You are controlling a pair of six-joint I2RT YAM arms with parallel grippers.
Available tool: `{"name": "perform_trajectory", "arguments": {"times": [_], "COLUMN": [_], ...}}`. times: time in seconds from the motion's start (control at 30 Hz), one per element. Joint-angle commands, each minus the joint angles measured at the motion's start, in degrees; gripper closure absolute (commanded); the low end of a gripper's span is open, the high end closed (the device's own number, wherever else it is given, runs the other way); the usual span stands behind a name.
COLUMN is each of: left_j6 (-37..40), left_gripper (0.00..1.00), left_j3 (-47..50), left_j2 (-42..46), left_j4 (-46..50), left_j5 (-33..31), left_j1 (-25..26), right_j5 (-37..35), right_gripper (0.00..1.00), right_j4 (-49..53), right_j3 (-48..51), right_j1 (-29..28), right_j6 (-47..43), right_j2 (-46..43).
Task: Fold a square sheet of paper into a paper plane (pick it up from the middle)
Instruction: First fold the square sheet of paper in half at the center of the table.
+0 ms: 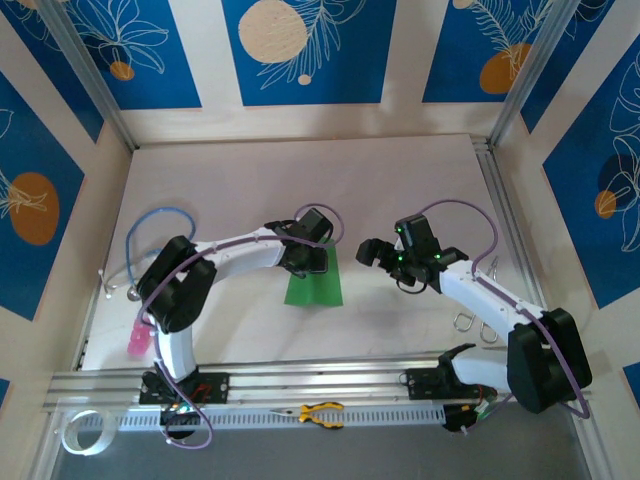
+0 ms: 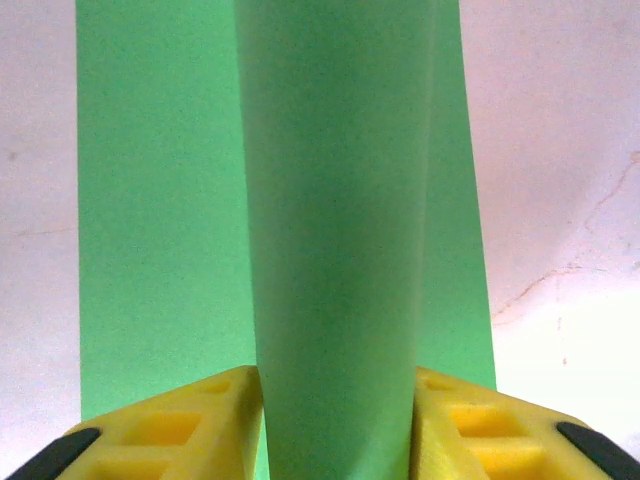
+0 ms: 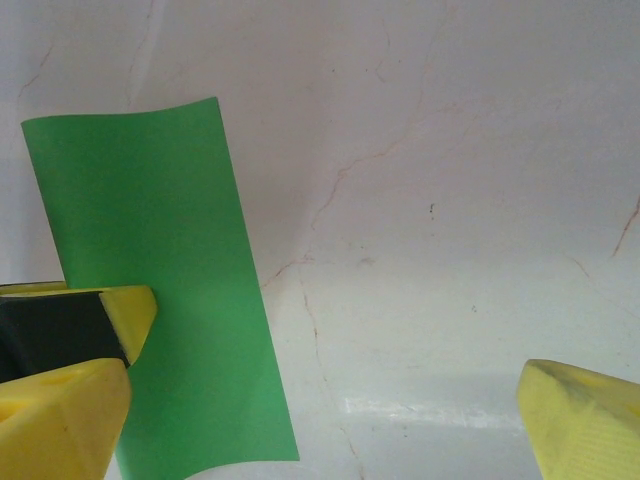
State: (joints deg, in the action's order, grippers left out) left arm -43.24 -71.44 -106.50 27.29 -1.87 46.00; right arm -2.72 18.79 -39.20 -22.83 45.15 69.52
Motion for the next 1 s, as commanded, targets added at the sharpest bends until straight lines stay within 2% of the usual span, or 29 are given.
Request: {"name": "perform_trajectory", "arguments": {"times": [0.0, 0.47, 0.97], "left_j6": [-1.1, -2.1, -7.6], "left_gripper": [0.60, 0.60, 0.60], "left_j3": [1.0, 1.9, 8.8], "left_j2": [2.3, 5.5, 9.7], "left_j4": [-1.1, -3.2, -16.9], "left_j5": [2.3, 4.6, 16.0], "left_j1": [0.0, -1.0, -5.1], "right_j5": [1.7, 5.0, 14.5], "right_gripper": [0.01, 0.01, 0.01], "right_j4": [-0.2, 1.1, 0.4], "right_j3": [0.1, -3.1, -2.5], "right_j1": [0.3, 0.4, 7.5], "right_j6": [0.5, -0.2, -0.7], "right_j2": [-1.3, -0.9, -1.0]}}
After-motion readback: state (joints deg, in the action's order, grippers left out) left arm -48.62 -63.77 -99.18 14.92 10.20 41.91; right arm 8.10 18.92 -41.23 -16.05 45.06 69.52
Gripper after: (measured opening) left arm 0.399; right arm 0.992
